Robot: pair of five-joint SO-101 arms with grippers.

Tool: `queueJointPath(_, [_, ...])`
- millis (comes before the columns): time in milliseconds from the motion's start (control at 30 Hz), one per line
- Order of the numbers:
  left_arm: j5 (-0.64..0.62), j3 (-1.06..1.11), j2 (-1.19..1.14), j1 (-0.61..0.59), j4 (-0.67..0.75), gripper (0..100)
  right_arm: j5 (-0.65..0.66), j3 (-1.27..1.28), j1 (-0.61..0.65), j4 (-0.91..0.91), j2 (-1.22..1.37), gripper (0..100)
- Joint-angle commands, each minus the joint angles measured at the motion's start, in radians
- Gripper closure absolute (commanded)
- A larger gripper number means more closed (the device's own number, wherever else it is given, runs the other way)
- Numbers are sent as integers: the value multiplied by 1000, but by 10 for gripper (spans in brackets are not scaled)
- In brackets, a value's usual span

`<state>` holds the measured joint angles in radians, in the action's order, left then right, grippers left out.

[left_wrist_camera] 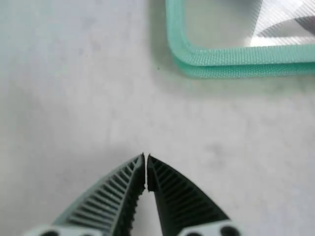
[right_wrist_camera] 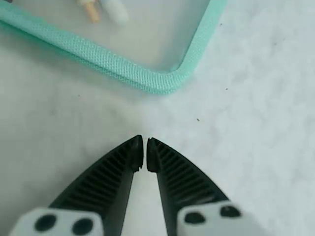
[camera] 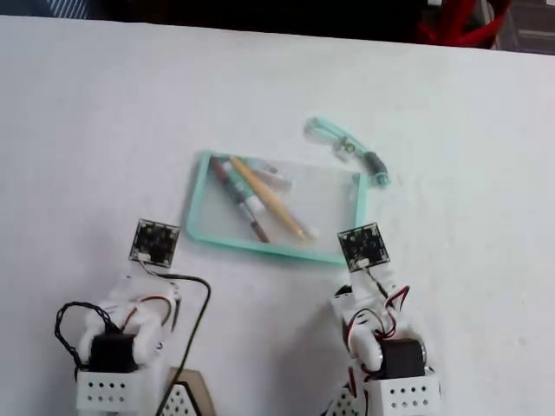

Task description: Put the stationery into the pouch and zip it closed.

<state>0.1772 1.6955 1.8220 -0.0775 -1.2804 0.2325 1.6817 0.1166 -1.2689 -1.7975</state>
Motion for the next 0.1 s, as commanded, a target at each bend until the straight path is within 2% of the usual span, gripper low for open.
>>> queueJointPath(0, [-11, -2, 4, 4, -6, 975, -3, 9, -4, -2, -2, 981])
queueJointPath(67, [-11, -2, 4, 4, -6, 975, -3, 9, -4, -2, -2, 981])
